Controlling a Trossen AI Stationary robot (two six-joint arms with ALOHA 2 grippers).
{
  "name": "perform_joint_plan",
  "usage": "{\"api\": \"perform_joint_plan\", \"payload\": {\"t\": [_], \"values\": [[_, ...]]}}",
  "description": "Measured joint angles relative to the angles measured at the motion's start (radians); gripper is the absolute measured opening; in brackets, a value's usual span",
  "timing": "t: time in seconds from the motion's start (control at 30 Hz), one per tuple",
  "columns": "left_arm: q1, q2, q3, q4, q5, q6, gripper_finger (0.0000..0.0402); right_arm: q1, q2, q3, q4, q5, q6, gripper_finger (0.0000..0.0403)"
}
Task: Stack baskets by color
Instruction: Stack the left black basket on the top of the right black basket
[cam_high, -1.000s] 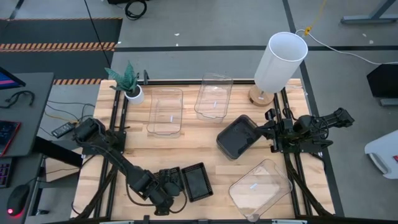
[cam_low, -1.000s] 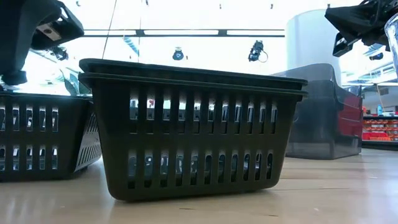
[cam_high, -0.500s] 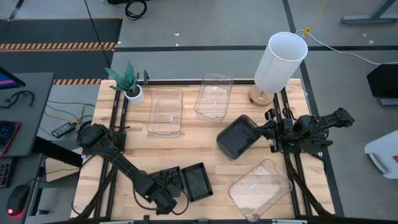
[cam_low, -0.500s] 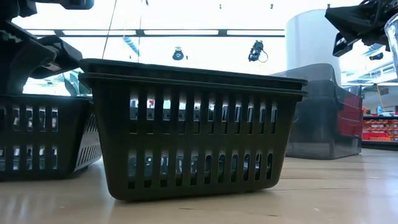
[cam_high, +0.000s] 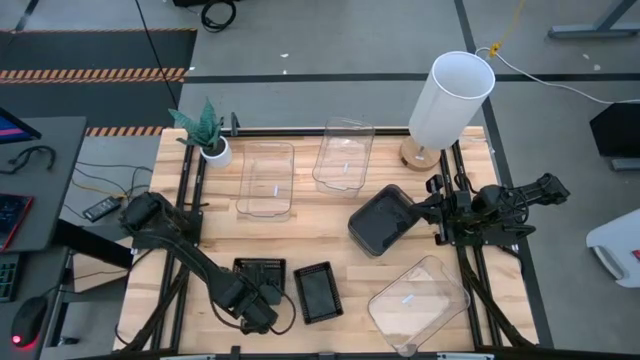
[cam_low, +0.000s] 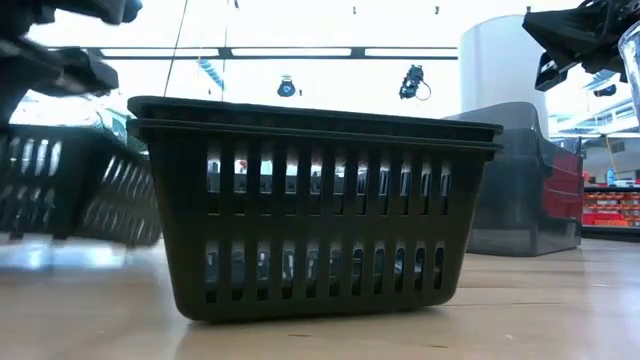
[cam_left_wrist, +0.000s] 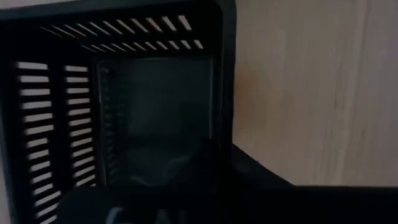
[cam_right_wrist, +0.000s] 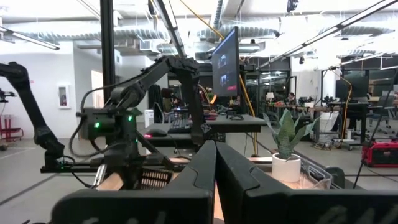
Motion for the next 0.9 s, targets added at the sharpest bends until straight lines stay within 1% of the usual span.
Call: {"api": "perform_joint_plan", "payload": {"t": [0.13, 0.2, 0.23, 0.37, 0.43, 0.53, 0.6, 0.63, 0.7, 0.77, 0.8, 0.9], "values": [[0.009, -0.076, 0.012, -0.062, -0.02, -0.011, 0.0005, 0.0, 0.0, 0.0, 0.0, 0.0, 0.0, 0.0016], [0.005, -0.108, 0.036, -0.062, -0.051, 0.028, 0.0005, 0.0, 0.0, 0.0, 0.0, 0.0, 0.0, 0.0016], [0.001, -0.119, 0.05, -0.053, -0.068, 0.072, 0.0005, 0.0, 0.0, 0.0, 0.0, 0.0, 0.0, 0.0016], [-0.027, -0.135, 0.1, 0.032, -0.164, 0.343, 0.0004, 0.0, 0.0, 0.0, 0.0, 0.0, 0.0, 0.0016], [-0.033, -0.136, 0.105, 0.123, -0.214, 0.494, 0.0005, 0.0, 0.0, 0.0, 0.0, 0.0, 0.0, 0.0016], [-0.023, -0.132, 0.095, 0.311, -0.23, 0.703, 0.0007, 0.0, 0.0, 0.0, 0.0, 0.0, 0.0, 0.0016], [-0.007, -0.125, 0.085, 0.434, -0.211, 0.811, 0.0007, 0.0, 0.0, 0.0, 0.0, 0.0, 0.0, 0.0016], [0.004, -0.124, 0.082, 0.47, -0.193, 0.861, 0.0006, 0.0, 0.0, 0.0, 0.0, 0.0, 0.0, 0.0016], [0.03, -0.119, 0.082, 0.554, -0.135, 0.946, 0.0005, 0.0, 0.0, 0.0, 0.0, 0.0, 0.0, 0.0016], [0.057, -0.119, 0.082, 0.598, -0.056, 0.998, 0.0005, 0.0, 0.0, 0.0, 0.0, 0.0, 0.0, 0.0016], [0.073, -0.115, 0.082, 0.616, 0.001, 1.014, 0.0005, 0.0, 0.0, 0.0, 0.0, 0.0, 0.0, 0.0016], [0.114, -0.09, 0.082, 0.645, 0.155, 1.021, 0.0005, 0.0, 0.0, 0.0, 0.0, 0.0, 0.0, 0.0016]]}}
